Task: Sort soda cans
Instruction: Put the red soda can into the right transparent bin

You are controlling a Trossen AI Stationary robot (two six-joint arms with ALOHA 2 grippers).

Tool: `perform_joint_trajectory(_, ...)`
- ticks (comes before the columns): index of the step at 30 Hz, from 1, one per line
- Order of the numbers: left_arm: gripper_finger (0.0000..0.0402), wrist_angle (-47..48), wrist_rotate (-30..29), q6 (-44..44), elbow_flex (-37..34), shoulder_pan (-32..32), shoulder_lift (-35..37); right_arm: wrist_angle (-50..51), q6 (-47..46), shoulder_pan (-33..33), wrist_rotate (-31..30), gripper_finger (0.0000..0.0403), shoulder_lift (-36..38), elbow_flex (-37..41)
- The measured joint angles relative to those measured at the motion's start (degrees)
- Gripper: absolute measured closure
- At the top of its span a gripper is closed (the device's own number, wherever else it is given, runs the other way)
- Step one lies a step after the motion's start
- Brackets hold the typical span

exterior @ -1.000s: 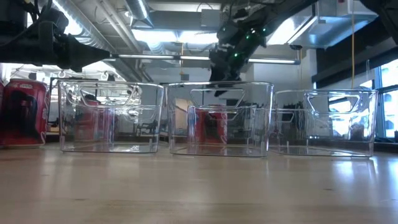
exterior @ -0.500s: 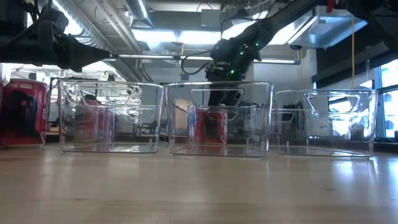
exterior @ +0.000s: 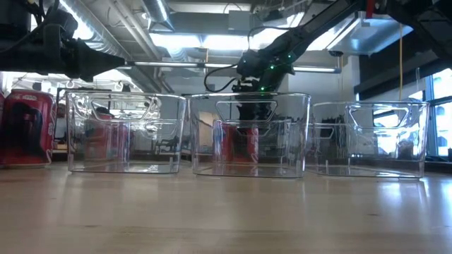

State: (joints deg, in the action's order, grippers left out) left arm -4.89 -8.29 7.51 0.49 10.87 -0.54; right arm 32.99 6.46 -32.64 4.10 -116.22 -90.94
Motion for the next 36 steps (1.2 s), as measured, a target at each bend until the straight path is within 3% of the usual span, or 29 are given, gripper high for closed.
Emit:
perform_joint_trajectory(9,0.0402,0.0,0.0,0.4,0.0,0.0,0.0,0.7,1.8,0.0,-0.2,0.0102,1.9,0.1)
perform_joint_trajectory(20,0.0402,0.0,0.0,0.4,0.0,0.0,0.0,2.7,1.8,0.0,-2.6,0.0106,11.1,0.1)
perform_joint_trajectory(36,0.0402,0.0,0.0,0.4,0.0,0.0,0.0,18.9,-2.2,1.7,-4.8,0.0105,25.9,0.0)
